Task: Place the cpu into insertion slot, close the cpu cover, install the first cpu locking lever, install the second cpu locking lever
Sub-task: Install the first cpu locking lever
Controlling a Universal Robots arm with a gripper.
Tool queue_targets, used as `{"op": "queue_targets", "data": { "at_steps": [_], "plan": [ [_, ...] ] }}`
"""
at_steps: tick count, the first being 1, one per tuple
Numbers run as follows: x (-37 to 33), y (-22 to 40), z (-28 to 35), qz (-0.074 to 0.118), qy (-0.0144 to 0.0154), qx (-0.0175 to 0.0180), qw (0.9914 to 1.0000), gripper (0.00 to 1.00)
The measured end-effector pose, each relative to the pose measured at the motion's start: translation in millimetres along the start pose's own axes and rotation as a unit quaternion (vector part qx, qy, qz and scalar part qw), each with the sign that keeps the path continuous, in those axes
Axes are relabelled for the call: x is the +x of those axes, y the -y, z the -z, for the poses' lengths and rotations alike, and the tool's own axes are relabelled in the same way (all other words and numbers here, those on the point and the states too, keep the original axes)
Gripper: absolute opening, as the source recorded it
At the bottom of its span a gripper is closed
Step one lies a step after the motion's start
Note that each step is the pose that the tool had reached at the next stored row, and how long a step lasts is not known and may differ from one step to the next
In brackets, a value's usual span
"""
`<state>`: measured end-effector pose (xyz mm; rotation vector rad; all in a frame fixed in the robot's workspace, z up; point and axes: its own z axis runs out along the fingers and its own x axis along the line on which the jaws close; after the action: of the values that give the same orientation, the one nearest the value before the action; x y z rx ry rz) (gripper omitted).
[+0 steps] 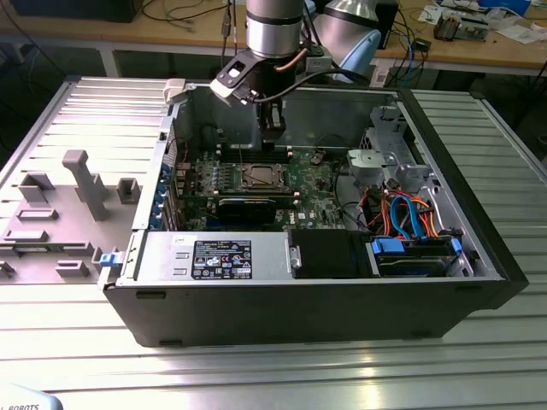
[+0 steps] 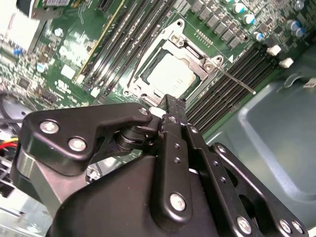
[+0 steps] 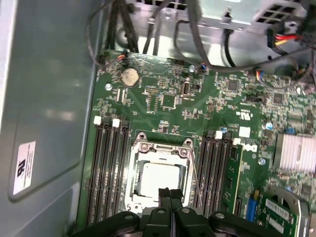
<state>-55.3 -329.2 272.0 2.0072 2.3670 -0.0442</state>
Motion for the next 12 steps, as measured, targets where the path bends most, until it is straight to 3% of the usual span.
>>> {"op": "queue_targets", "data": {
  "at_steps": [12],
  "plan": [
    [-0.2, 0.1, 0.0, 0.000, 0.0000, 0.0000, 1.00000, 0.11]
  ]
}}
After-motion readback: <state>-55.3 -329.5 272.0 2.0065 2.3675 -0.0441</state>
